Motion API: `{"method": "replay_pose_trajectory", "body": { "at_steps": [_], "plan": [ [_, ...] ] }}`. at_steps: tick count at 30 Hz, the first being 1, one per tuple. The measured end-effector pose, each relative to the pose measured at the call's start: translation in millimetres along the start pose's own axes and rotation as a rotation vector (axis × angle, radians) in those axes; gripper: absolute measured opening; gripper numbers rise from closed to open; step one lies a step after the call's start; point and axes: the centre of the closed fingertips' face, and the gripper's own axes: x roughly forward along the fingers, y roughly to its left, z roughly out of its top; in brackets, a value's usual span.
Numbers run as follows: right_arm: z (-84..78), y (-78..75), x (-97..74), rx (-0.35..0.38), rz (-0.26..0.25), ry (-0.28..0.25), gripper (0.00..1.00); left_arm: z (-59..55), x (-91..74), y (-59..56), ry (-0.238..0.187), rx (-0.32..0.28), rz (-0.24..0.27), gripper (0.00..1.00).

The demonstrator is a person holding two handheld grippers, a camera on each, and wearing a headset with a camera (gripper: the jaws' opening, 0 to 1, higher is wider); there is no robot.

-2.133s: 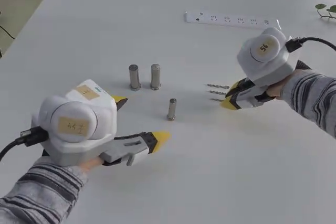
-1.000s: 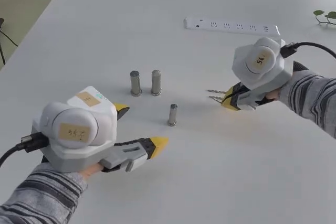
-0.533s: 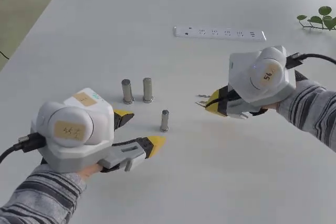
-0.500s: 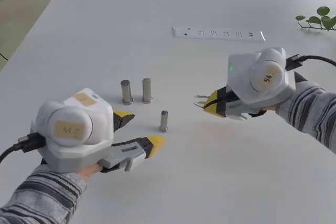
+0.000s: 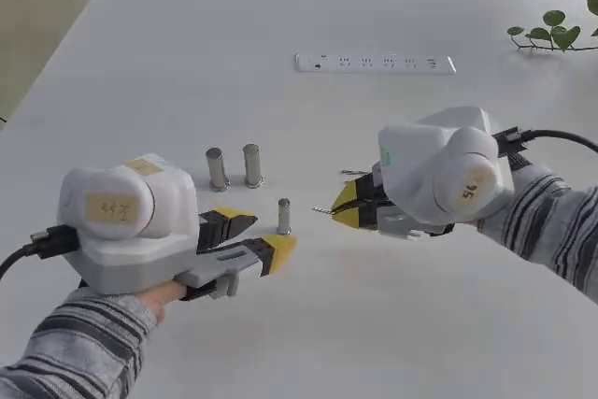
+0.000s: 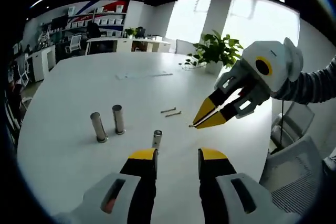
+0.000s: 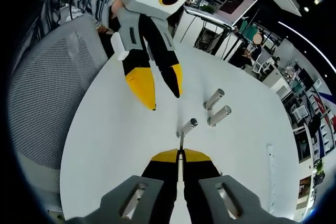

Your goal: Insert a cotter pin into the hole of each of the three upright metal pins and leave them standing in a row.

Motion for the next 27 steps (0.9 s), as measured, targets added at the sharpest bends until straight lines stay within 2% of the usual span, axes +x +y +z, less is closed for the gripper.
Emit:
{"method": "replay_pose_trajectory", "body": {
  "at_steps": [2, 4, 6, 13, 18, 27],
  "plan": [
    [5.0, 2.9, -1.2, -0.016, 0.001, -0.008, 0.0, 0.9, 0.4, -4.1, -0.004, -0.016, -0.015, 0.25],
    [13.1, 7.7, -2.9, -0.035, 0.006, -0.027, 0.0, 4.1, 0.7, -12.9, -0.023, -0.064, -0.058, 0.22],
    [17.9, 10.5, -3.7, -0.055, 0.007, -0.036, 0.0, 6.2, 0.2, -16.4, -0.036, -0.091, -0.077, 0.19],
    [30.4, 19.2, -7.1, -0.098, 0.011, -0.05, 0.0, 9.5, -1.1, -27.0, -0.056, -0.139, -0.115, 0.13],
    [35.0, 21.0, -7.8, -0.1, 0.009, -0.059, 0.0, 9.4, -1.9, -32.0, -0.059, -0.153, -0.132, 0.08],
    [41.9, 24.7, -9.0, -0.102, 0.008, -0.074, 0.0, 11.3, -3.4, -33.9, -0.074, -0.18, -0.147, 0.0]
  ]
}}
